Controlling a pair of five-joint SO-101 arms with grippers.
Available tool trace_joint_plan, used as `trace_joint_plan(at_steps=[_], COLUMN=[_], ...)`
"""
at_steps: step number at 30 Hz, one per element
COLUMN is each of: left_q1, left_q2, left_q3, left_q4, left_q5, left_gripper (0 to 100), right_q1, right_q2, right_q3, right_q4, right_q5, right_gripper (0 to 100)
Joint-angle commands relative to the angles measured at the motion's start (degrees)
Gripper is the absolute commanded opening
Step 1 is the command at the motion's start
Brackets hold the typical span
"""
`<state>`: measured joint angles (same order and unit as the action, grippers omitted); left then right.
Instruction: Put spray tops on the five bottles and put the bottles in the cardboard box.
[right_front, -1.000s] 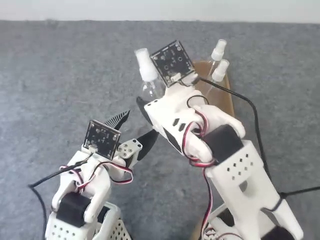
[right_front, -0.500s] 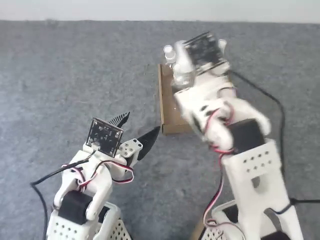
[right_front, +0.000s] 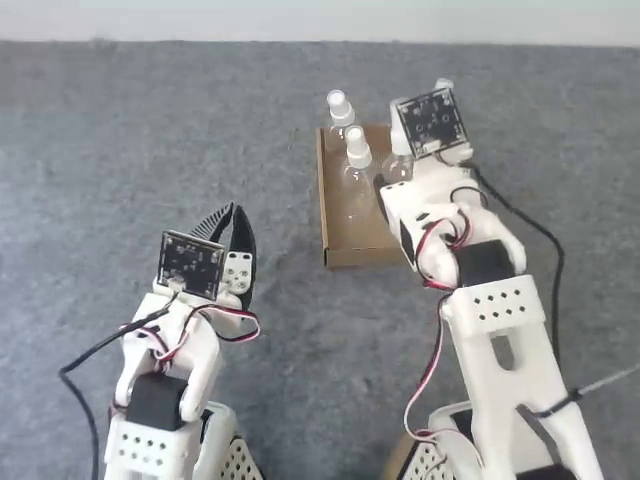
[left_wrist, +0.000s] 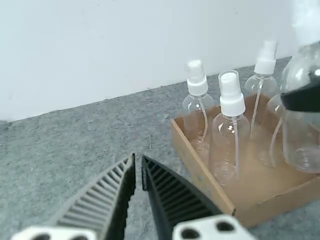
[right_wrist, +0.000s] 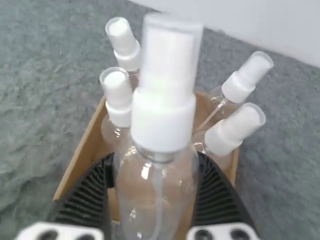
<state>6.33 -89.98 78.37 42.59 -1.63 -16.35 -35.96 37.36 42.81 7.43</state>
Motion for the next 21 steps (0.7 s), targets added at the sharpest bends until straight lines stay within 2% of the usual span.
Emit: trace_joint_plan(at_steps=[1, 6, 14, 21], left_q1=[-0.3, -0.3, -0.3, -0.3], left_q2=[1.0, 1.0, 1.0, 1.0], left_q3=[-0.4, -0.4, -0.4, -0.4], left_q4=[-1.6, -1.6, -1.6, -1.6], left_q5=[1.5, 1.5, 1.5, 1.5], left_gripper=[1, 1, 1, 1], right_q1=[0.6, 0.6, 1.0, 1.0], right_q2=[-2.4, -2.4, -2.3, 1.9], right_q3=[3.4, 7.1, 15.4, 16.4], right_q4=[-8.4, -14.1, -23.4, -28.7], right_q5=[-0.7, -4.9, -4.6, -4.7], right_gripper=[0.6, 0.6, 0.6, 0.6])
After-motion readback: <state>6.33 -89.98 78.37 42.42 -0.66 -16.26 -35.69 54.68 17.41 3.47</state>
